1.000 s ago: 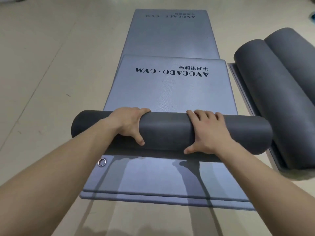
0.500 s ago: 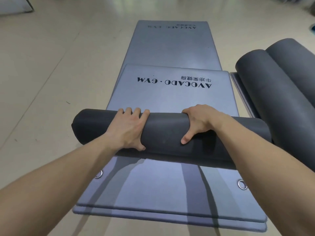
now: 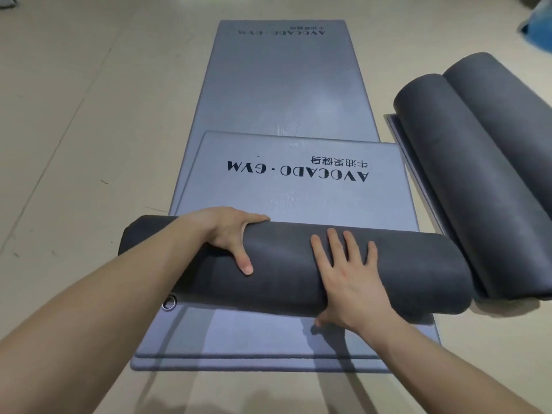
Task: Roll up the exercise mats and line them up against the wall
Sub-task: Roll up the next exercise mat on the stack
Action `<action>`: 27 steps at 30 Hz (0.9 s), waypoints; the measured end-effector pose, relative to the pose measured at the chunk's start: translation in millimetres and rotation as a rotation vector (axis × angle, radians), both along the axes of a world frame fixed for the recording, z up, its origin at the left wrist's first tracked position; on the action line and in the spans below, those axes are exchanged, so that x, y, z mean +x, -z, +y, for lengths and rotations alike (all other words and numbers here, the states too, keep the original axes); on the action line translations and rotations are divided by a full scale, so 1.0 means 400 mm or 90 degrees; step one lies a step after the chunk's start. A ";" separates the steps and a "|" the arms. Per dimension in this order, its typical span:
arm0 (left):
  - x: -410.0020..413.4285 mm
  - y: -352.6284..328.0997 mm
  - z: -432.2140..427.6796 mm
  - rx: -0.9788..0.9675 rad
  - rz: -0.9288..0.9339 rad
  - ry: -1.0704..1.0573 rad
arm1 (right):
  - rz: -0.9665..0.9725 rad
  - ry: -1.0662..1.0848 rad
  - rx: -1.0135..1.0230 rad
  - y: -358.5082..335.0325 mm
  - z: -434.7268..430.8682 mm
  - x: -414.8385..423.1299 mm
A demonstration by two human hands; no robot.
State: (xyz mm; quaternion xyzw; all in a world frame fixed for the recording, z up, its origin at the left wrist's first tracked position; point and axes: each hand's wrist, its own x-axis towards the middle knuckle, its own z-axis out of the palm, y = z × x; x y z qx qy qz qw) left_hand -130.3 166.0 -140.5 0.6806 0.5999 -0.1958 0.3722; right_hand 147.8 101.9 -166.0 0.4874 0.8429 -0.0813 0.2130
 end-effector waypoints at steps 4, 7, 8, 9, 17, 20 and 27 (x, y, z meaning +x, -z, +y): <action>-0.036 0.059 -0.155 0.462 0.031 0.048 | 0.037 -0.012 0.038 0.017 0.067 0.009; -0.031 0.122 -0.244 0.476 0.212 0.111 | 0.054 -0.019 -0.028 -0.022 0.171 -0.002; -0.030 0.133 -0.232 0.482 0.233 0.104 | 0.066 -0.017 -0.056 -0.035 0.197 -0.010; -0.029 0.130 -0.209 0.507 0.233 0.099 | 0.079 -0.011 -0.083 -0.049 0.221 -0.018; 0.001 -0.030 -0.116 0.248 0.144 0.155 | 0.056 0.013 -0.077 -0.126 0.158 0.041; -0.003 -0.055 -0.040 0.143 0.109 0.103 | 0.017 -0.015 0.021 -0.081 0.081 0.062; -0.032 0.016 -0.117 0.455 0.054 -0.072 | 0.081 0.021 -0.081 -0.095 0.344 0.002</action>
